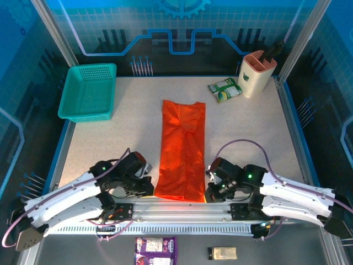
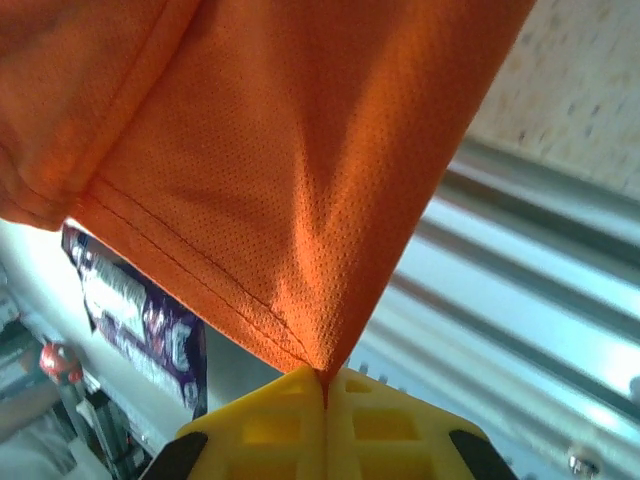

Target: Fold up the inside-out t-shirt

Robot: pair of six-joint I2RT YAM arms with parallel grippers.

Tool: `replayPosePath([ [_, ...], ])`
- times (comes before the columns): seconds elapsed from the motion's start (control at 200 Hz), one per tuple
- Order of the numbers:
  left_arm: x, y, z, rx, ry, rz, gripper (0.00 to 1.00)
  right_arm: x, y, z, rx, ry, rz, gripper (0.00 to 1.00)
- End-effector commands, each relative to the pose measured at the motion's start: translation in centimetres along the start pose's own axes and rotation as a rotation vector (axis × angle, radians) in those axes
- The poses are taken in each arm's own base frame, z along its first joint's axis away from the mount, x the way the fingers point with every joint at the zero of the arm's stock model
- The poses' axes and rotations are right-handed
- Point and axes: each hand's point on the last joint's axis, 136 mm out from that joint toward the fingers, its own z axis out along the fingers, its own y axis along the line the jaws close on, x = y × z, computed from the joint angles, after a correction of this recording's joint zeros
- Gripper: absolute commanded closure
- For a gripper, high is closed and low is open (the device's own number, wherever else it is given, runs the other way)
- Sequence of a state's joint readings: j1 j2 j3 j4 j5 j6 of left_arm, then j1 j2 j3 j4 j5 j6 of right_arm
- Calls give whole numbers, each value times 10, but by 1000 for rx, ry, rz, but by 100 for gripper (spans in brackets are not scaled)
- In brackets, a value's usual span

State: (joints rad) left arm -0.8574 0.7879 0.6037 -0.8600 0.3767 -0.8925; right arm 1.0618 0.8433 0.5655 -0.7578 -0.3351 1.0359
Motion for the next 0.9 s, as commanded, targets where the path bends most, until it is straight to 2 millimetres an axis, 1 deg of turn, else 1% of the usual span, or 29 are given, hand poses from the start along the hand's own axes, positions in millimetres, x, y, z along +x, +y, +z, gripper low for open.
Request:
replayPosePath([
  [0.0, 25, -13, -17, 41, 84, 18, 100, 24, -4, -16, 50, 40, 42, 100],
  [0.065, 28, -26, -25, 68, 86, 66, 100, 29, 5, -26, 25, 35, 25, 100],
  [0.1, 27, -33, -29, 80, 75, 85, 100, 27, 9, -33, 18, 12, 16, 100],
  [0.16, 19, -45, -41, 78, 27, 120, 100, 15, 15, -52, 42, -71, -2, 100],
  [0.18, 15, -46, -43, 64, 9, 127, 100, 11, 17, -58, 49, -92, -13, 100],
  [0.22, 5, -52, -52, 37, -34, 148, 100, -2, 20, -71, 75, -140, -16, 100],
  [0.23, 2, -53, -55, 26, -51, 150, 100, -5, 22, -74, 75, -154, -22, 100],
  [0.245, -3, -55, -60, 5, -74, 157, 100, -8, 19, -75, 96, -160, -19, 100],
  [0.26, -10, -56, -65, -18, -104, 161, 100, -14, 26, -82, 87, -183, -34, 100],
  [0.3, -22, -56, -78, -93, -161, 172, 100, -27, 29, -90, 98, -216, -41, 100],
  [0.325, -30, -63, -88, -118, -190, 195, 100, -35, 30, -94, 108, -234, -44, 100],
  [0.35, -37, -65, -97, -155, -223, 219, 100, -43, 31, -97, 114, -249, -44, 100],
  [0.395, -52, -72, -109, -212, -279, 255, 100, -60, 29, -105, 136, -285, -37, 100],
  [0.445, -68, -82, -116, -224, -327, 297, 100, -79, 29, -116, 156, -338, -32, 100],
  [0.515, -94, -89, -119, -238, -379, 316, 100, -106, 30, -130, 171, -405, -31, 100],
  [0.615, -128, -99, -119, -242, -430, 335, 100, -142, 33, -147, 184, -468, -40, 100],
  [0.71, -162, -102, -122, -261, -478, 349, 100, -174, 34, -158, 189, -506, -53, 100],
  [0.755, -179, -103, -124, -259, -502, 359, 100, -189, 31, -163, 200, -517, -51, 100],
  [0.805, -199, -107, -129, -256, -539, 370, 100, -205, 29, -167, 204, -532, -51, 100],
  [0.896, -234, -115, -132, -244, -573, 400, 100, -232, 25, -173, 206, -550, -51, 100],
])
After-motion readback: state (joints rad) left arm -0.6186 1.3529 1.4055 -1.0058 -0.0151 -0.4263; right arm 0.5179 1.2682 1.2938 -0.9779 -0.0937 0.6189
